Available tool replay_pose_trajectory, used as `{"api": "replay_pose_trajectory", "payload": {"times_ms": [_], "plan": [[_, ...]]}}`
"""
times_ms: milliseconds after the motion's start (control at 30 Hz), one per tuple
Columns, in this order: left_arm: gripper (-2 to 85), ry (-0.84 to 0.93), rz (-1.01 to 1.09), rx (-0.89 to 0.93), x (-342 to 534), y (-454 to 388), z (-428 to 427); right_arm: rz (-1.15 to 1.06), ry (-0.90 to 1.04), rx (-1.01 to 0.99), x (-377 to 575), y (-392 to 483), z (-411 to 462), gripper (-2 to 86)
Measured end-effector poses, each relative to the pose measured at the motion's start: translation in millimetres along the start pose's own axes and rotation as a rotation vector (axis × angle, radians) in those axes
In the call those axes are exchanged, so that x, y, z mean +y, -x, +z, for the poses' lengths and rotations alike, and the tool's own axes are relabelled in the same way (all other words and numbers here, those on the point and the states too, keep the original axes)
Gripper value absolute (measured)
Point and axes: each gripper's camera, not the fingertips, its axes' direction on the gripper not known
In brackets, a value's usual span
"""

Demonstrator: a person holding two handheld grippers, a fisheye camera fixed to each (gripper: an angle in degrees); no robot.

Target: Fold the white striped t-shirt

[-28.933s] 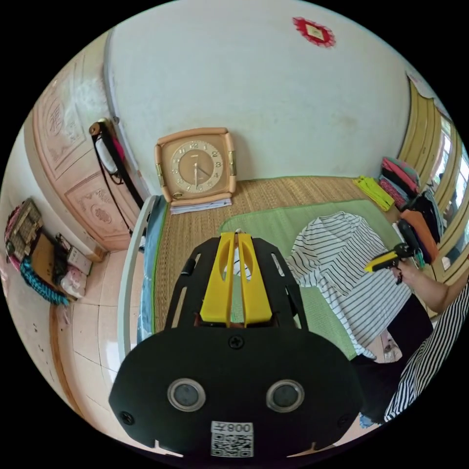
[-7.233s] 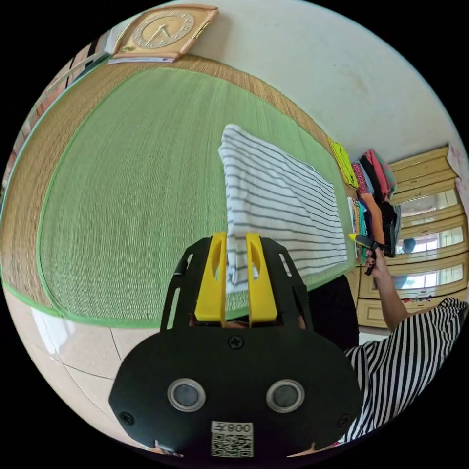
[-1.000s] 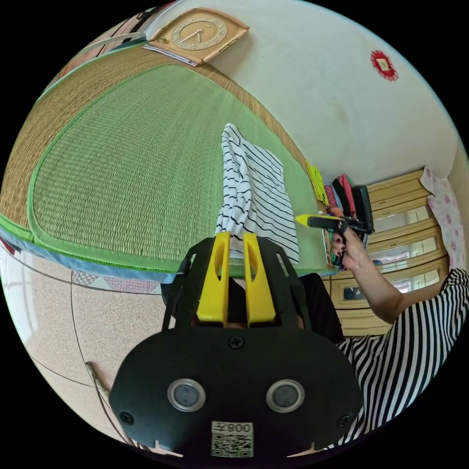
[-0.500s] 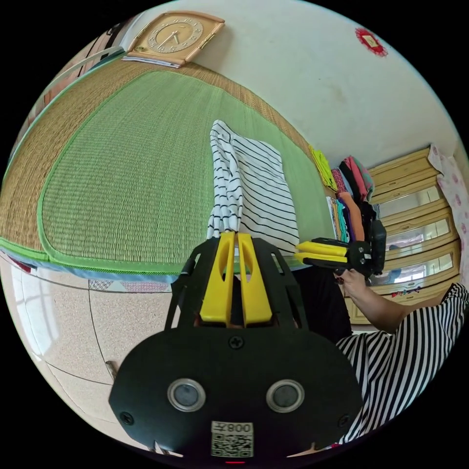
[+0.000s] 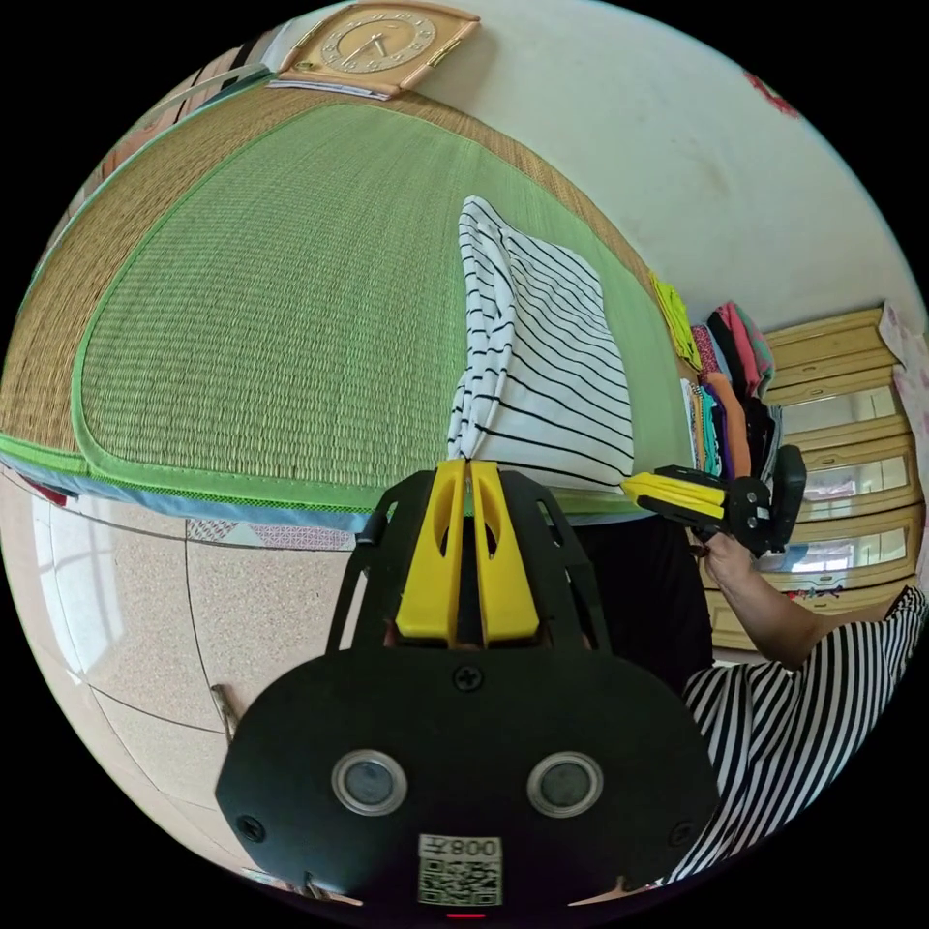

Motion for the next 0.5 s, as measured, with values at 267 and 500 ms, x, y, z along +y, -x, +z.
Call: {"api": "replay_pose_trajectory", "payload": {"times_ms": [267,500], "plan": [[0.8,-0.018,-0.06,0.083,6.1,1.0,15.5,0.036,-0.026,-0.065,23.6,-6.7,-29.9,0.4],[0.6,-0.028,-0.131,0.059,17.7,-3.9,19.1,0.187,-0.066,-0.276,60.2,-44.6,-46.5,0.2]]}}
